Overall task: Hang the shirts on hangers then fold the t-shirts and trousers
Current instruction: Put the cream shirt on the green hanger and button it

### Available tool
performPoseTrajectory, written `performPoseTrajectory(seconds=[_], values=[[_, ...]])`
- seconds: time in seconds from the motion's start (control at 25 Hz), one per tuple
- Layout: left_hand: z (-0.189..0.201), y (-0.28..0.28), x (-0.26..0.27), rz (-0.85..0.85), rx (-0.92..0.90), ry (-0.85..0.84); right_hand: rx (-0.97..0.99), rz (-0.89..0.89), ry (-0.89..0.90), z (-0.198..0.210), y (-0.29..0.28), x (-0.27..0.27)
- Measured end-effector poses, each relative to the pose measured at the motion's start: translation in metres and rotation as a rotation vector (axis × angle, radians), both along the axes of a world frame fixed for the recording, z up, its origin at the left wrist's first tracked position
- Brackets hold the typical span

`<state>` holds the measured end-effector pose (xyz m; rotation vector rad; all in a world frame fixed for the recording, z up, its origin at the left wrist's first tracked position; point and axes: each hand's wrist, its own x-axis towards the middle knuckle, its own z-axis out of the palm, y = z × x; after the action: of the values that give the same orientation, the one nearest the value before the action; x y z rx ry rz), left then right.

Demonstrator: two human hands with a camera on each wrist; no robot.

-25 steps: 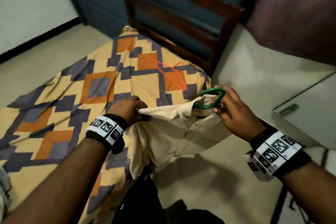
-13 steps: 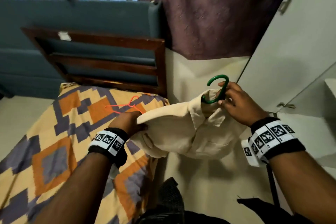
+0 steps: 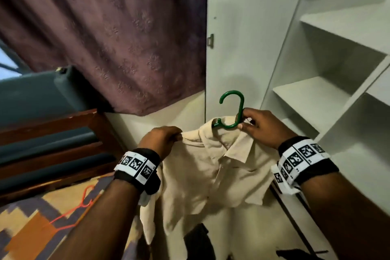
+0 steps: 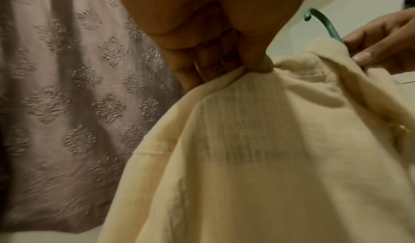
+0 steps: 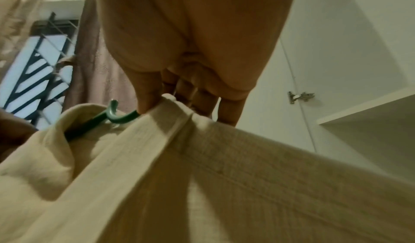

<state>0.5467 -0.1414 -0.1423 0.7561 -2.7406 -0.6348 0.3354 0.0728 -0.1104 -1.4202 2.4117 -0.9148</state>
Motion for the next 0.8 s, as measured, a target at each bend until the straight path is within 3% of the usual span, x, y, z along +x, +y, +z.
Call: performPoseTrajectory(seconds=[0.2,0.32,0.44,0.68,0.8], values=[[0.024,0.016,-0.112,-0.056,-0.141,0.107,-0.104,-0.139,0.018,0.017,0.043,-0.082],[0.037,0.033,-0.156,-0.241,-0.037,0.270,-0.129,-0.247,0.040,0.030,0.067,-0.116],[0.041,0.030,-0.209,-0.396,-0.011,0.199,-0.122,-0.331,0.089,0.040,0.085,-0.146],[0.051,-0.001,-0.320,-0.296,-0.171,0.066,-0.176,-0.507,0.105,0.070,0.081,-0.189],[0.076,-0.004,-0.372,-0.471,-0.136,0.257,-0.209,-0.587,0.139,0.098,0.079,-0.219]])
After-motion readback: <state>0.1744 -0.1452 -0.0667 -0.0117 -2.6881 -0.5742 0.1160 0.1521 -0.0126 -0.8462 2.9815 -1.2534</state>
